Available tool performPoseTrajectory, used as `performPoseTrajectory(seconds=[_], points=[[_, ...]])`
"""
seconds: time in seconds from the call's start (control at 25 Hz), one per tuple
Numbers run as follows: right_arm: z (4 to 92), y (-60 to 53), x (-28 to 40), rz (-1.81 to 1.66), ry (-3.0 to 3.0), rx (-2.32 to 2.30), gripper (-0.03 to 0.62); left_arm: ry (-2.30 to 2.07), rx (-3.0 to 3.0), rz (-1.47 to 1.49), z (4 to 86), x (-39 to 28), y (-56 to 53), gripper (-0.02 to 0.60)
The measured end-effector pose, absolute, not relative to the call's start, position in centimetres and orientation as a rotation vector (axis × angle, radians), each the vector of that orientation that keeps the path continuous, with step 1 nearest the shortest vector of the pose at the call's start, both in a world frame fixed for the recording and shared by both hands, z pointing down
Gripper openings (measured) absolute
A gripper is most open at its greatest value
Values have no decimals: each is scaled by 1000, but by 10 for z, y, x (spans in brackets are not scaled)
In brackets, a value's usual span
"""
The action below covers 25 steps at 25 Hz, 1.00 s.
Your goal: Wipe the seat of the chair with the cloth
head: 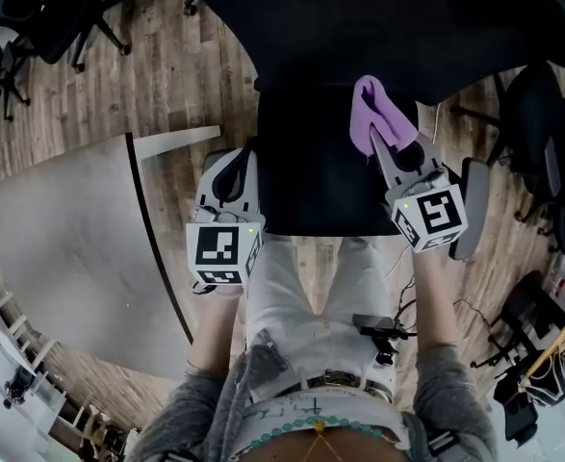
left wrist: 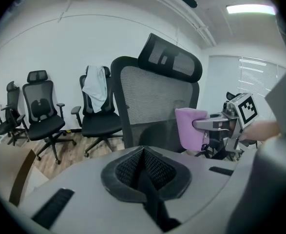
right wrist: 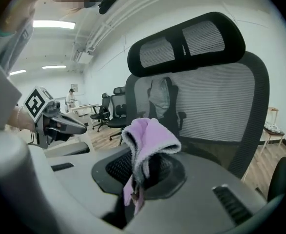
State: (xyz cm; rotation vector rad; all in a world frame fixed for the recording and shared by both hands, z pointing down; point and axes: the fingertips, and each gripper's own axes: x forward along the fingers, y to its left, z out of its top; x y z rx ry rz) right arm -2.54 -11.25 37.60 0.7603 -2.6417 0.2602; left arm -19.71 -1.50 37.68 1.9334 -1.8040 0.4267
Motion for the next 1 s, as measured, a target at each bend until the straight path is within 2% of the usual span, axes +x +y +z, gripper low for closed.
performPoseTrajectory(seconds=[0.4,0.8,1.0], points=[[445,-109,-33,325,-2606,683,48,-1812,1880,416,415,-204,-17,4],[465,-100,-48,372,-2618,654,48,-1860,1838,444,427,-213,-9,4],[471,-91,-53,372,-2606,629,48,-1935,1820,627,431,-232,-3,3]])
